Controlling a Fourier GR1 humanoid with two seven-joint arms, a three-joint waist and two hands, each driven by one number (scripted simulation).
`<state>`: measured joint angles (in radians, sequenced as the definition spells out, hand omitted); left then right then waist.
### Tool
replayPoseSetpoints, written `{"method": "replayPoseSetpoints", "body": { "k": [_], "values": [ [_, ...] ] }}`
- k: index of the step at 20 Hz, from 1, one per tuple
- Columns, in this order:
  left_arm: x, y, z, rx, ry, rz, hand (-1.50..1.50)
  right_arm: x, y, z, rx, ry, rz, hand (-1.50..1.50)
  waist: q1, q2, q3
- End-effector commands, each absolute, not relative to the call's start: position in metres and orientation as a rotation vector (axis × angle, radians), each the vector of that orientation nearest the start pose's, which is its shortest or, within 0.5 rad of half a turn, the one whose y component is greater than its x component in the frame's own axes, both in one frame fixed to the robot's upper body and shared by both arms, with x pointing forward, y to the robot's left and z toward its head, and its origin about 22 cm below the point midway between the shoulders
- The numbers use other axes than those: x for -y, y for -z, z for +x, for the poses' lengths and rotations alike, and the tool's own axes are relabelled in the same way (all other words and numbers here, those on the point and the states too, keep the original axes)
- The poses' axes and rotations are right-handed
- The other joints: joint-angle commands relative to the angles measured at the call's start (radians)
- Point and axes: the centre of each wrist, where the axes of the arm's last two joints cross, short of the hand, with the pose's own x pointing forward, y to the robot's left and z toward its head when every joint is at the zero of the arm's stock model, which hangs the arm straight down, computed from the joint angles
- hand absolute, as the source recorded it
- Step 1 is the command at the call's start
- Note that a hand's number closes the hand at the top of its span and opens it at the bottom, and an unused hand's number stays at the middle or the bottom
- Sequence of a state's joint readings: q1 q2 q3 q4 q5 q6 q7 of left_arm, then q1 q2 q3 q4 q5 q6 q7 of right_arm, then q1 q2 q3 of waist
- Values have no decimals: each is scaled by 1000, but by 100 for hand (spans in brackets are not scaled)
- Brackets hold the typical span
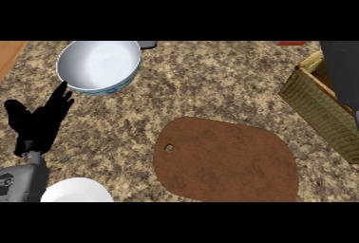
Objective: Pick the pear from the cutting board and place it in the basket
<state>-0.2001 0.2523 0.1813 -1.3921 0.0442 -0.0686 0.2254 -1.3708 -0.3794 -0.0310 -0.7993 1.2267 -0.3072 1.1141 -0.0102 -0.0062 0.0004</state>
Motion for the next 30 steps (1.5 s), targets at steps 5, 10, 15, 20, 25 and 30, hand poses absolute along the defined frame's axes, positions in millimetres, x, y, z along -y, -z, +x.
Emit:
{"method": "replayPoseSetpoints", "body": {
  "k": [5,10,15,20,25,30],
  "values": [
    [-312,-32,280,1393,73,199,0,241,-304,421,1128,178,-1590,150,-3,-1,0],
    [-330,-31,286,1380,62,194,0,262,-259,408,1130,230,-1539,150,2,3,0],
    [-324,-30,285,1374,83,199,0,303,-261,406,1031,462,-1655,-150,8,6,0],
    [-316,-35,283,1381,79,201,0,329,-234,396,1036,374,-1591,-150,12,6,0],
    [-307,-38,299,1385,88,188,0,343,-244,397,1146,381,-1574,-150,17,9,0],
    [-321,-60,298,1384,62,196,0,331,-248,375,1203,654,-1562,-150,9,2,0]
  ]
}}
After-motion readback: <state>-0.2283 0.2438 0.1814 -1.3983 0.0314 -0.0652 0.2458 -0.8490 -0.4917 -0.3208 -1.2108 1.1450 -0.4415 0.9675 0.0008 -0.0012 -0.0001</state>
